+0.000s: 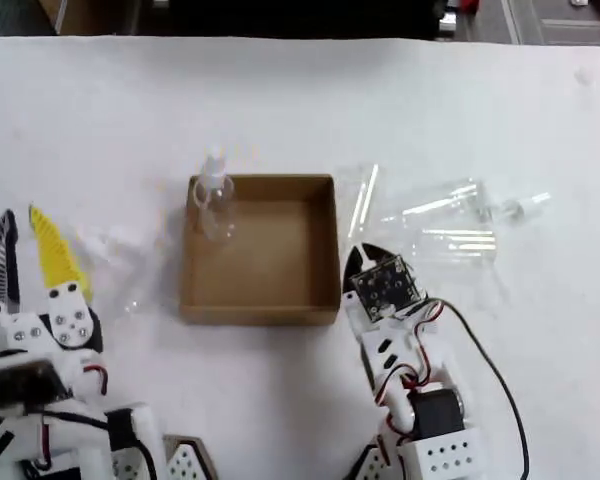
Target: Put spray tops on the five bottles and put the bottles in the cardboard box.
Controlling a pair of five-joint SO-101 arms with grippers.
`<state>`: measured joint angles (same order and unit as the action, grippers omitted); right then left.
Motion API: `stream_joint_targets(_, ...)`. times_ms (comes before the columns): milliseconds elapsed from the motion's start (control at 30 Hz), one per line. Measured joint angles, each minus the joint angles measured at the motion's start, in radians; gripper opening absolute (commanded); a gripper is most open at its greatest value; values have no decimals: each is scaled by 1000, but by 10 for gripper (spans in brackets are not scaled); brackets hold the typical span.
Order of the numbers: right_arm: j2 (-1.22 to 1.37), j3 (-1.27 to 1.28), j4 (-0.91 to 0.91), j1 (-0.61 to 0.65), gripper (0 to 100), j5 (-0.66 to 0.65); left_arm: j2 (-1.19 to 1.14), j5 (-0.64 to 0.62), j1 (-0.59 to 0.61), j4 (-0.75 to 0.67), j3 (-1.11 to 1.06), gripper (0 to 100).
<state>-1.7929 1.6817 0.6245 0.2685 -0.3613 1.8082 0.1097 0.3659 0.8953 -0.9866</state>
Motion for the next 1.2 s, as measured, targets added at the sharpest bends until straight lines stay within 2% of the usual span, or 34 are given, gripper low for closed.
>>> stream_joint_targets(100,0,0,0,0,18,0,0,0,44,87,-66,23)
stream_joint_targets(267,0,0,0,0,18,0,0,0,51,78,-256,23)
stream_joint_targets(367,0,0,0,0,18,0,-5,0,49,-29,-400,23)
stream_joint_targets(567,0,0,0,0,18,0,-12,0,49,-364,-695,23)
stream_joint_targets(1200,0,-2,0,86,18,-2,-9,-2,-11,-385,-706,24)
